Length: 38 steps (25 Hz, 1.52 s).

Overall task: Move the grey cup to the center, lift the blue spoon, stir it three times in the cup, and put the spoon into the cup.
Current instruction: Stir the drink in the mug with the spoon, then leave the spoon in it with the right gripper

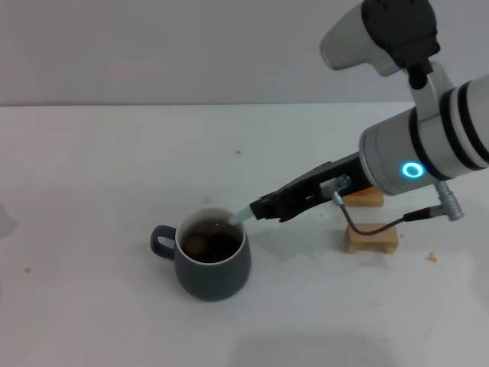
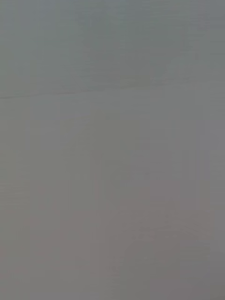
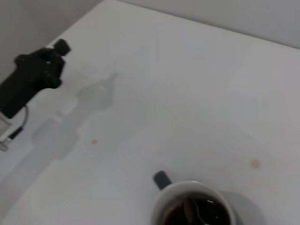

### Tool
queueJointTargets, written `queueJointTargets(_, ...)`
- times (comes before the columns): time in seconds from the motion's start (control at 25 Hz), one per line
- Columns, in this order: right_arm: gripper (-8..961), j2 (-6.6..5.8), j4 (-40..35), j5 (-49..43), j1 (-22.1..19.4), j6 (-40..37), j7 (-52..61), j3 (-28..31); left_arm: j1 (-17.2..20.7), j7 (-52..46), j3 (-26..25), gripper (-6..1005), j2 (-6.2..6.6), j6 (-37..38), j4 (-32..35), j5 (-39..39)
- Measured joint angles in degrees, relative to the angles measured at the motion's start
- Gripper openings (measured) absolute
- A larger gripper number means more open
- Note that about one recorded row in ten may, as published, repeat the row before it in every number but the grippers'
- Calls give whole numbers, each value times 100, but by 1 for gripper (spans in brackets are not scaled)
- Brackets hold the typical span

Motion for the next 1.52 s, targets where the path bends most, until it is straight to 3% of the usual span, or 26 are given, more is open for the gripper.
queueJointTargets(0.64,102,2,-69,492,18,-25,7,-308,30,0,0,-2,-1,13,1,0)
queueJointTargets(1.52,99,-33,-222,-8,-67,-28,-33,276,-9,0,0,-2,41,12,12,0)
